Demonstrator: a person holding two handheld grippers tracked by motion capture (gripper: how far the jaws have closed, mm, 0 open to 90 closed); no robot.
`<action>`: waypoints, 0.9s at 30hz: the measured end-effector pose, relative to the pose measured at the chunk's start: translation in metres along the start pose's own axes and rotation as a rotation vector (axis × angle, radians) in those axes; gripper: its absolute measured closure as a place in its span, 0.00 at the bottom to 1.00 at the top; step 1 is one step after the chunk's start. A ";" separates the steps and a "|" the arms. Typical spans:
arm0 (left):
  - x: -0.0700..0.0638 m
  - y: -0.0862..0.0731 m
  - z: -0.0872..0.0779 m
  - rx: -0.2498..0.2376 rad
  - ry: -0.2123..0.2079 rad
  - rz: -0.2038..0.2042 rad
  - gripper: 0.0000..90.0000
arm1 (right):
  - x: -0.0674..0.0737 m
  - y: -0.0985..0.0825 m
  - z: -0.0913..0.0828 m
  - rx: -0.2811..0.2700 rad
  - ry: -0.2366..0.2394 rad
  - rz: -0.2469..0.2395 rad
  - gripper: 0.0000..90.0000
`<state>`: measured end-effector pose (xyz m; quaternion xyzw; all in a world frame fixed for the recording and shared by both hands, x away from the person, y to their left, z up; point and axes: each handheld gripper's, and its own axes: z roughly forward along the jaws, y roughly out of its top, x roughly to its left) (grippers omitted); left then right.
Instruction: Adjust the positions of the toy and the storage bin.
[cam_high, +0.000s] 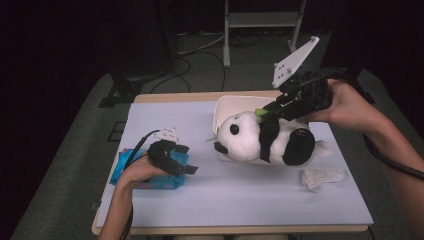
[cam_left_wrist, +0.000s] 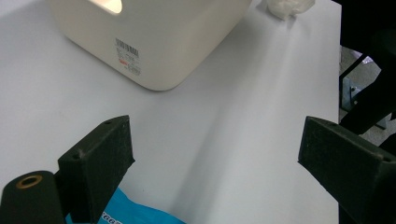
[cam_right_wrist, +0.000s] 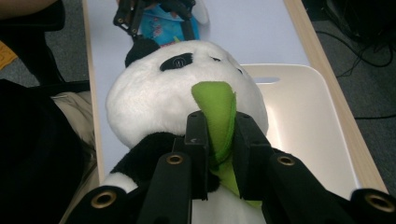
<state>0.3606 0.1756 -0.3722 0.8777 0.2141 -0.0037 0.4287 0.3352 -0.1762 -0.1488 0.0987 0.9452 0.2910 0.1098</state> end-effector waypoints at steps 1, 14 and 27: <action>0.001 0.000 0.000 0.000 0.000 0.006 0.10 | -0.003 0.000 0.000 0.001 -0.004 0.006 0.85; 0.003 0.002 0.000 0.000 0.008 0.007 0.10 | -0.033 0.005 -0.001 -0.001 -0.033 0.028 0.85; 0.006 -0.003 0.001 0.010 0.001 -0.009 0.10 | -0.071 0.000 0.005 -0.003 -0.044 0.068 0.85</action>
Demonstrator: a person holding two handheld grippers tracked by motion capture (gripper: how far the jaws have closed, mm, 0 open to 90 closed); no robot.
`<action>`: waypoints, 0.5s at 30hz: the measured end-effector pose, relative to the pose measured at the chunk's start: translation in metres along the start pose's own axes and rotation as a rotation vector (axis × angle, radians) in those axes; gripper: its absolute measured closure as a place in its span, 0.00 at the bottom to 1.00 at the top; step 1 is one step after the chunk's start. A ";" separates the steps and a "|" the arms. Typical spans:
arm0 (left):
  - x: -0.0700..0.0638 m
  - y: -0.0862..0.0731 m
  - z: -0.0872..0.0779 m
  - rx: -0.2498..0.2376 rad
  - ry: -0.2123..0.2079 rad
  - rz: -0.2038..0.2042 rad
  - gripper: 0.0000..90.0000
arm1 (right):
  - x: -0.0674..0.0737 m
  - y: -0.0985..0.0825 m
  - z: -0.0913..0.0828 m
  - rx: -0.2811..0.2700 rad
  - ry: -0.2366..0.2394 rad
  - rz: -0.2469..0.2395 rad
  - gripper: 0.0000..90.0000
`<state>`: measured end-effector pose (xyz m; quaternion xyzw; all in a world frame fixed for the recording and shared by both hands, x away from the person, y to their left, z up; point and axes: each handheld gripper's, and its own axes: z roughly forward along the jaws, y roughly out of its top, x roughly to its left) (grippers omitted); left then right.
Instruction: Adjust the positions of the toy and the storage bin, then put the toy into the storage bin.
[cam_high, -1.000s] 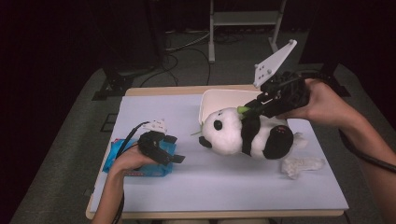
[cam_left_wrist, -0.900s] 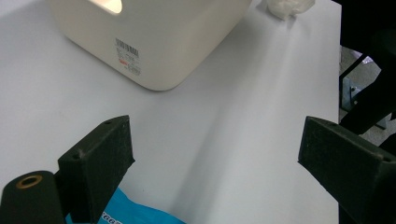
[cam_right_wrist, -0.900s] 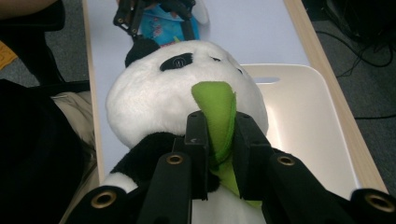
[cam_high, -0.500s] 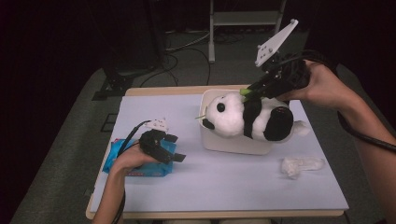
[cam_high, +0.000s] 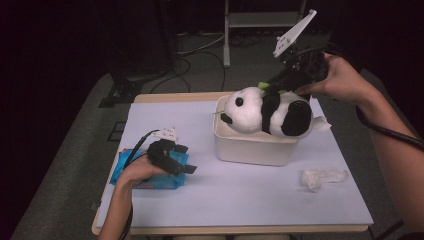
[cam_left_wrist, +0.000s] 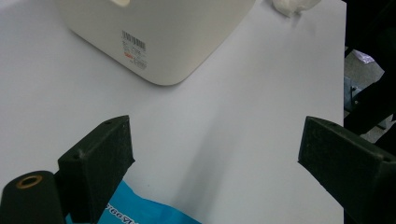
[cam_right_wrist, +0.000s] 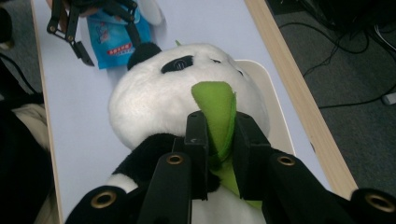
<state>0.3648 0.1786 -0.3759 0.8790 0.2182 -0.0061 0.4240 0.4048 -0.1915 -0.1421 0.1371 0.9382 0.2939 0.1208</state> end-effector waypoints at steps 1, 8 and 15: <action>0.000 0.000 0.001 0.005 0.003 0.003 0.10 | -0.002 -0.001 0.001 -0.007 0.007 0.008 0.85; -0.001 0.001 0.005 0.022 -0.005 0.014 0.10 | -0.015 -0.008 0.013 -0.013 0.006 0.023 0.85; 0.000 0.003 0.004 0.008 0.000 0.009 0.10 | -0.028 -0.009 0.025 -0.006 0.017 0.040 0.85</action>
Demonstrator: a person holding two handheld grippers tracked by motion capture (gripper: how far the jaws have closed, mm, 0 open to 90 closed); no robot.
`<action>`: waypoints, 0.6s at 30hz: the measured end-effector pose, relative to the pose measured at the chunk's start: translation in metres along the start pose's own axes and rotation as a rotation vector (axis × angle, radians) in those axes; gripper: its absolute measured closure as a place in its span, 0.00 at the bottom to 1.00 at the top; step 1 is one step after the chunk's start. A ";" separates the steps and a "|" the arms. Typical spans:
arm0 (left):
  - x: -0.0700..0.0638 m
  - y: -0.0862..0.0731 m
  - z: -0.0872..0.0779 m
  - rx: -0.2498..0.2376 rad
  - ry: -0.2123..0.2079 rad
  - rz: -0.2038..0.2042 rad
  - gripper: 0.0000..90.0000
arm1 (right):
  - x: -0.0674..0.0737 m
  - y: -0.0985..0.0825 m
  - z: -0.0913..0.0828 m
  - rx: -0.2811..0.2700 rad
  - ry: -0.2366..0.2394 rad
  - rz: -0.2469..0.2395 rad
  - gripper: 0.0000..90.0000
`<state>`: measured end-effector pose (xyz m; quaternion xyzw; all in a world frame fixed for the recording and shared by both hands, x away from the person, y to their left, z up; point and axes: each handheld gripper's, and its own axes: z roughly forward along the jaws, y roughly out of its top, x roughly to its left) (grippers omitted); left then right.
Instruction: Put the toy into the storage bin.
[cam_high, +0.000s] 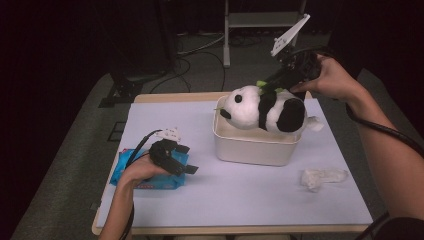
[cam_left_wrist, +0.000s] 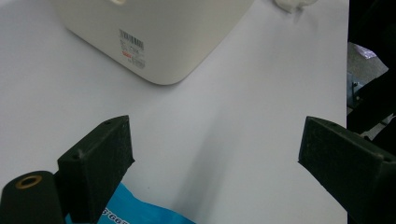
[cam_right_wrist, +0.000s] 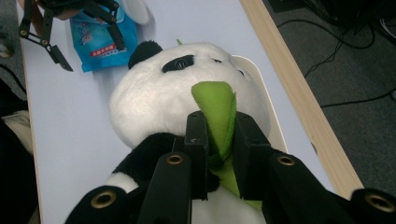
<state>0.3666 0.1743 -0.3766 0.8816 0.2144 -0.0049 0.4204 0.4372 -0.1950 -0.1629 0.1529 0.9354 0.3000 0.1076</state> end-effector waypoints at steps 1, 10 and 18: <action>-0.001 0.000 0.000 -0.003 -0.002 -0.002 0.08 | -0.001 0.000 0.002 0.002 0.008 0.002 0.85; 0.000 -0.001 -0.003 0.002 0.010 -0.003 0.08 | -0.012 0.002 0.023 0.035 0.018 0.009 0.85; -0.003 -0.002 -0.004 0.001 0.013 0.001 0.08 | -0.020 -0.007 0.042 0.054 0.030 0.033 0.85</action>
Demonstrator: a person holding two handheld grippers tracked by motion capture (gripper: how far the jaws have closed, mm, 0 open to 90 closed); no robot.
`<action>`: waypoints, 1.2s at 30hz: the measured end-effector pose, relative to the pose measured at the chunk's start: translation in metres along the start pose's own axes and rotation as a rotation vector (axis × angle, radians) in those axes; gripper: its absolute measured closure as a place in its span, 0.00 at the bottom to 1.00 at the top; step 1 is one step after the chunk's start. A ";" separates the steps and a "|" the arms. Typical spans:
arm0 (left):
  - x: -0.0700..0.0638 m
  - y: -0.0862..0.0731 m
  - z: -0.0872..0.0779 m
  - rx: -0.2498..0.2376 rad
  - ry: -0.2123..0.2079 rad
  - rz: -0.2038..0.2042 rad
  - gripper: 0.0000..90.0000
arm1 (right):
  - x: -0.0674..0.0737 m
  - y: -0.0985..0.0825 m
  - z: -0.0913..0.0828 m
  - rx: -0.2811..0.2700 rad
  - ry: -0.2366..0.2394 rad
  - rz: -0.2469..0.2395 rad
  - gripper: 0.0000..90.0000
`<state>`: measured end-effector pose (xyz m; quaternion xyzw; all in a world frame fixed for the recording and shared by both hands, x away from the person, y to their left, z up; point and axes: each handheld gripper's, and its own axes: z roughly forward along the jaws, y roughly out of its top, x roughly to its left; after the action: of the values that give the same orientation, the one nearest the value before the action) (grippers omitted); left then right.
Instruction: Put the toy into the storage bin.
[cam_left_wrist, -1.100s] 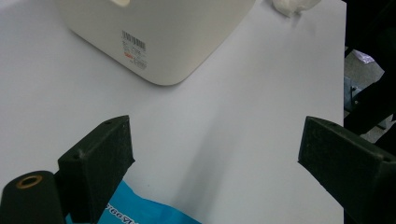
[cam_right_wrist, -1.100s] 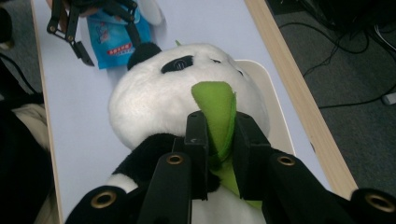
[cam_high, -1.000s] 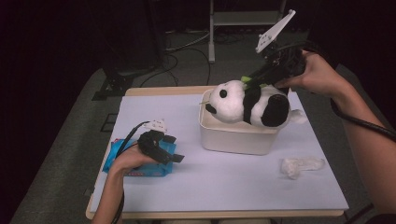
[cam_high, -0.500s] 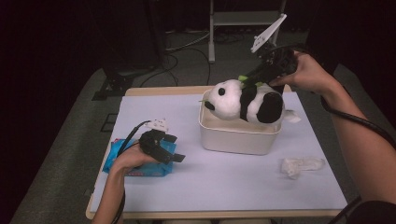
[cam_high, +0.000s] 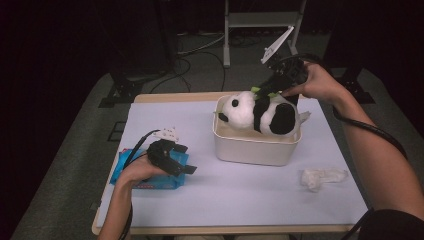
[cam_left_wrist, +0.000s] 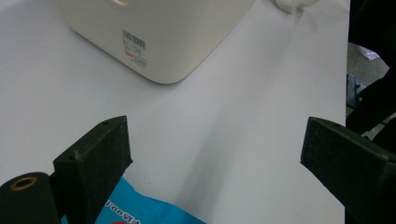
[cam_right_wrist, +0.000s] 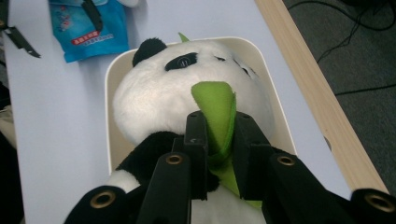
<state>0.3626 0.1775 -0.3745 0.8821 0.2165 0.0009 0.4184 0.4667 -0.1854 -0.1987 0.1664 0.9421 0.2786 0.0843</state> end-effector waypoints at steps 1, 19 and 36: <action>0.000 0.000 0.000 0.000 -0.002 0.001 0.08 | -0.001 -0.002 0.002 -0.001 0.006 0.002 0.85; -0.004 0.001 0.003 0.018 -0.003 0.004 0.08 | -0.006 -0.021 0.045 0.032 0.052 0.033 0.85; -0.003 0.000 0.004 0.016 -0.008 0.003 0.08 | 0.000 -0.038 0.084 0.068 0.098 0.048 0.84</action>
<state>0.3603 0.1732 -0.3759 0.8857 0.2136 -0.0040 0.4121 0.4780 -0.1733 -0.2894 0.1777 0.9499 0.2560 0.0255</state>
